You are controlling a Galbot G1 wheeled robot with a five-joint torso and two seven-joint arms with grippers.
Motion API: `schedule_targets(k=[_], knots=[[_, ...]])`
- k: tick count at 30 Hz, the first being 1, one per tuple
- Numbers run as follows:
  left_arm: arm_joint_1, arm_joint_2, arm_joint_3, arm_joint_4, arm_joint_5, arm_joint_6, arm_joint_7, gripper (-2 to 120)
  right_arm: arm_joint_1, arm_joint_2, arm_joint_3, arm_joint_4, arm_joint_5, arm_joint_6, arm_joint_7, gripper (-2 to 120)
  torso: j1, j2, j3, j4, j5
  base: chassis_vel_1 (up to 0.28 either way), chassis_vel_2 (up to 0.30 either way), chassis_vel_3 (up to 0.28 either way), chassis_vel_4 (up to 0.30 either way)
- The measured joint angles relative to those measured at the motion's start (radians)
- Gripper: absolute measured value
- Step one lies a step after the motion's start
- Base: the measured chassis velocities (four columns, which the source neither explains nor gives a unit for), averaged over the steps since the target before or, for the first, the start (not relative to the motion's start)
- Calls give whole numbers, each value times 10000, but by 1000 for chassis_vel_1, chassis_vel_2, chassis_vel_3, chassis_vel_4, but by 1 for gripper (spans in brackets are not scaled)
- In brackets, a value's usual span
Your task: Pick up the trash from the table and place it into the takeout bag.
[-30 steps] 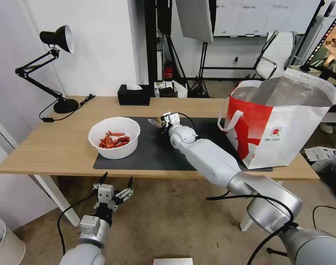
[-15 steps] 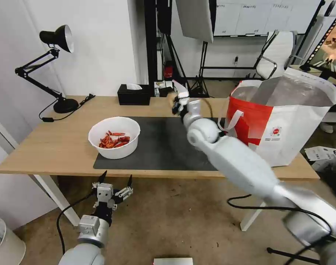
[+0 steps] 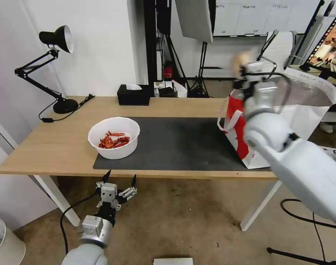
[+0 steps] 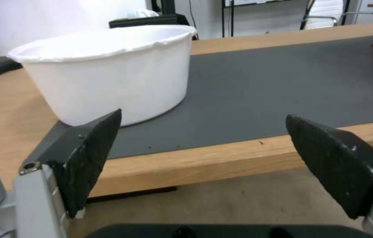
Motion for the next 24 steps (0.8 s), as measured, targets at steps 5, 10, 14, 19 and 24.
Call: schedule_targets(k=[5, 10, 14, 19, 24], knots=[[1, -89, 115, 18, 112, 0, 8, 100, -721, -212, 681, 123, 418, -129, 21, 2, 0, 0, 1, 0, 0, 0, 0, 0, 0], [102, -182, 220, -73, 308, 1, 29, 100, -1202, -232, 1145, 58, 822, -270, -41, 2, 0, 0, 1, 2, -2, 0, 0, 0, 0], [157, -201, 221, -134, 341, 3, 34, 100, -1367, -300, 1236, 43, 1045, -447, -101, 2, 1, 0, 1, 4, -3, 0, 0, 0, 0], [188, -228, 221, -171, 355, 7, 35, 100, -1484, -452, 1398, 116, 1301, -749, -206, 12, 0, 0, 1, 3, -3, 0, 0, 0, 0], [214, -249, 257, -180, 418, 11, 37, 100, -1457, -672, 1498, 144, 1491, -898, -241, 32, 1, 0, 1, 3, -4, 0, 0, 0, 0]])
